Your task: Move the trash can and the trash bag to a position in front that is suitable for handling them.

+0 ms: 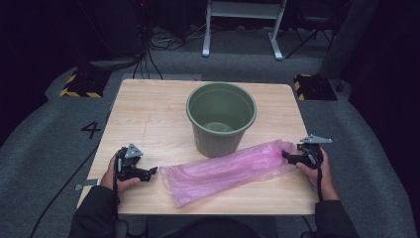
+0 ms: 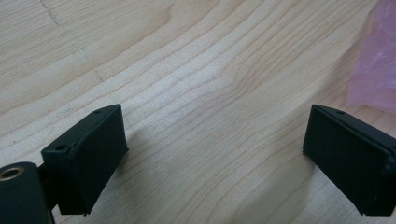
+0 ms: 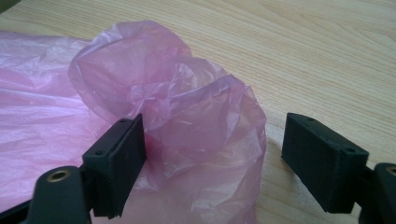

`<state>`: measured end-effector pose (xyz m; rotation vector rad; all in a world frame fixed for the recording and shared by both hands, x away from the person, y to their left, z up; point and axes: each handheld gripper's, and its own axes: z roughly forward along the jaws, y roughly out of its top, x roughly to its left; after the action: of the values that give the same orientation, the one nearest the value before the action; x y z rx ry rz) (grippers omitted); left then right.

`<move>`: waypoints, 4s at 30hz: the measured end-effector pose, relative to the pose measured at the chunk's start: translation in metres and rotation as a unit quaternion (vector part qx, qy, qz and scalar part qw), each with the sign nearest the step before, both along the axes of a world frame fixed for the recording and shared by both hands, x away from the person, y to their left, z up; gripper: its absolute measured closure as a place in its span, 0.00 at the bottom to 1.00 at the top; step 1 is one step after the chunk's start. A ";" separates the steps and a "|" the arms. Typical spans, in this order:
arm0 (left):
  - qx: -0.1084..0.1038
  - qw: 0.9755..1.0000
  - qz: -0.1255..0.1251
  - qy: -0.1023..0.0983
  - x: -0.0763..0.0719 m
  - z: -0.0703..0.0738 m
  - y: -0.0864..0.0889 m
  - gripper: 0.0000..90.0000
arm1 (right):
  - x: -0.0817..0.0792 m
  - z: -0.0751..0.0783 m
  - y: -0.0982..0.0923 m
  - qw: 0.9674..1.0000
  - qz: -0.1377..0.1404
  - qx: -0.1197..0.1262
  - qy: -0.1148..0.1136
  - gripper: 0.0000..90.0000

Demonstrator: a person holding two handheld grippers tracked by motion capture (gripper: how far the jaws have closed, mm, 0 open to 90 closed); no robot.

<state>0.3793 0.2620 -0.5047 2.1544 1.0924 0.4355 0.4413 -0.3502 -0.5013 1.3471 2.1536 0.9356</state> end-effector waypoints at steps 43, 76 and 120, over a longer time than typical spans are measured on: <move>0.001 1.000 -0.001 -0.001 0.000 0.000 0.000 0.06 | -0.018 0.060 0.076 0.990 0.109 0.034 -0.079 0.28; 0.006 1.000 -0.027 0.002 0.017 0.000 -0.010 0.03 | -0.014 0.052 0.182 0.982 0.161 0.048 -0.085 0.19; 0.004 1.000 -0.017 0.003 0.016 0.000 -0.011 0.03 | -0.070 0.009 0.065 0.998 0.063 -0.021 -0.024 0.59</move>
<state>0.3949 0.2509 -0.5048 2.1787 1.0566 0.4191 0.3718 -0.2853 -0.4920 1.1687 2.2297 0.9540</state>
